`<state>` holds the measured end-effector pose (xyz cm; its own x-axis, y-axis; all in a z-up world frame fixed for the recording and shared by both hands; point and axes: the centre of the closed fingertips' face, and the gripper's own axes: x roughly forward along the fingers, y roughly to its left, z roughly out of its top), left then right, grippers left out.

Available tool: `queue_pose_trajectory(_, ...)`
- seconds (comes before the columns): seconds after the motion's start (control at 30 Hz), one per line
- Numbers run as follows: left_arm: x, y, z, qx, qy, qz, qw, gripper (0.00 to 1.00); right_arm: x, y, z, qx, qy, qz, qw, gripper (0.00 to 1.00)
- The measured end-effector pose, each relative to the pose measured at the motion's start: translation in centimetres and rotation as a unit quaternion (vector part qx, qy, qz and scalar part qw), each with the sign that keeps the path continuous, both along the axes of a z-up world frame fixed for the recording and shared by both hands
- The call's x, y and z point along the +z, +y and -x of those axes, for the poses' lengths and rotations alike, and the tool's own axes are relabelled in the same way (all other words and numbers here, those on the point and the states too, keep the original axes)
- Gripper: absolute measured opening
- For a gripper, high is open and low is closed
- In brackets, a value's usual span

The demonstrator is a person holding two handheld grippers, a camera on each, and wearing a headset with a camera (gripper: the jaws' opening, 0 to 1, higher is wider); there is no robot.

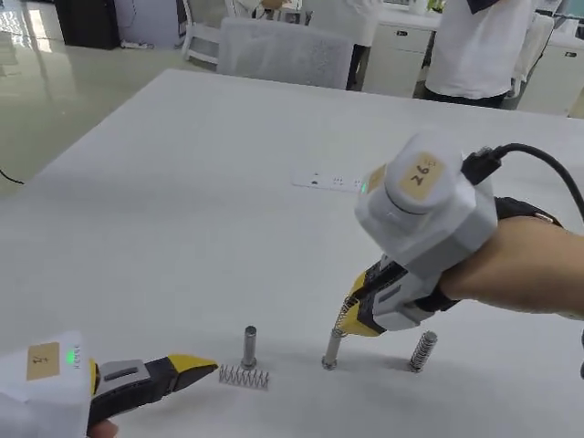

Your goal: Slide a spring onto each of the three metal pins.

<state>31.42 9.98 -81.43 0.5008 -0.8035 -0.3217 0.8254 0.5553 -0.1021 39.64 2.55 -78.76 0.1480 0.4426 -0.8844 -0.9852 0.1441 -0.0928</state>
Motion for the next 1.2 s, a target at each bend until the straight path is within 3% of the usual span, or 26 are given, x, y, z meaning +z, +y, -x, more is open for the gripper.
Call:
queue_pose_trajectory(0.33, -0.2, 0.1, 0.0, 0.001, 0.0, -0.004, 1.0, 0.56, -1.3, 0.2, -0.2, 0.004, 0.009, 0.008, 0.9999, 0.08)
queue_pose_trajectory(0.67, -0.4, 0.1, 0.0, 0.003, 0.002, -0.01, 0.9999, 0.56, -3.8, 0.2, -0.2, 0.004, 0.025, 0.021, 0.9994, 0.08)
queue_pose_trajectory(1.0, -0.5, 0.1, 0.0, 0.004, 0.002, -0.011, 0.9999, 0.56, -6.2, 0.0, -0.1, 0.004, 0.027, 0.041, 0.9988, 0.08)
queue_pose_trajectory(1.2, -0.6, 0.1, 0.0, 0.002, 0.003, -0.012, 0.9999, 0.55, -6.0, 0.2, -0.2, -0.001, 0.029, 0.029, 0.9992, 0.09)
